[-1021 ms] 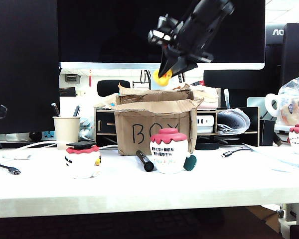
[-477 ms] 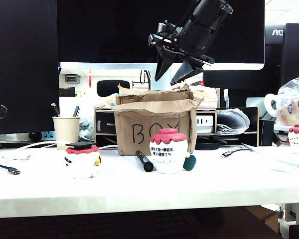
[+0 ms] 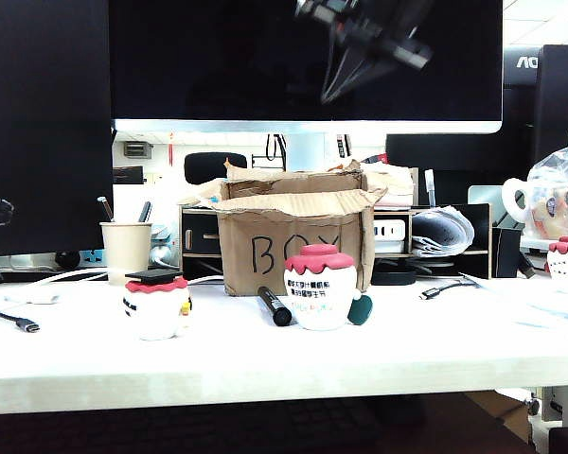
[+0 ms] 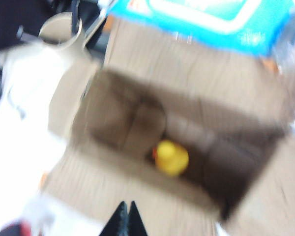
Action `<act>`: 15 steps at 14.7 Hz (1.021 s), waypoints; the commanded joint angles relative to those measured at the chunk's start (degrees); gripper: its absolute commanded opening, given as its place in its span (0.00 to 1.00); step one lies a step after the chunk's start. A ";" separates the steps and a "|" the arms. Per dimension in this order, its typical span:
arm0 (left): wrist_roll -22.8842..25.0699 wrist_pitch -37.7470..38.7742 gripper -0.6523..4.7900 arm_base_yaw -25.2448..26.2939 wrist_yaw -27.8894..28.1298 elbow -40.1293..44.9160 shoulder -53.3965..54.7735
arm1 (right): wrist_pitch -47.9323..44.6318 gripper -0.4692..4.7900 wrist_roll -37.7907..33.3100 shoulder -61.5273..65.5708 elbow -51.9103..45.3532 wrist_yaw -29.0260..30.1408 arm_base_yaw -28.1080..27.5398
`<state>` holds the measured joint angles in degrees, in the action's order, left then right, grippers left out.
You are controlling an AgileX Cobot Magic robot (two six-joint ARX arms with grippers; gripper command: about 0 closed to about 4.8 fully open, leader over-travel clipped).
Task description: Put the doll that is least similar in color compared to the others into the paper box.
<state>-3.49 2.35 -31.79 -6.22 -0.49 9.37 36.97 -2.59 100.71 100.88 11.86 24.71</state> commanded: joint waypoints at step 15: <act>0.04 -0.81 0.11 30.69 -0.07 -0.07 -9.20 | -19.39 0.08 -2.34 -45.44 -48.81 -0.33 1.66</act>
<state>-3.49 1.93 -1.80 -6.20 -0.49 0.19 19.07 -4.75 56.62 52.53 11.81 26.37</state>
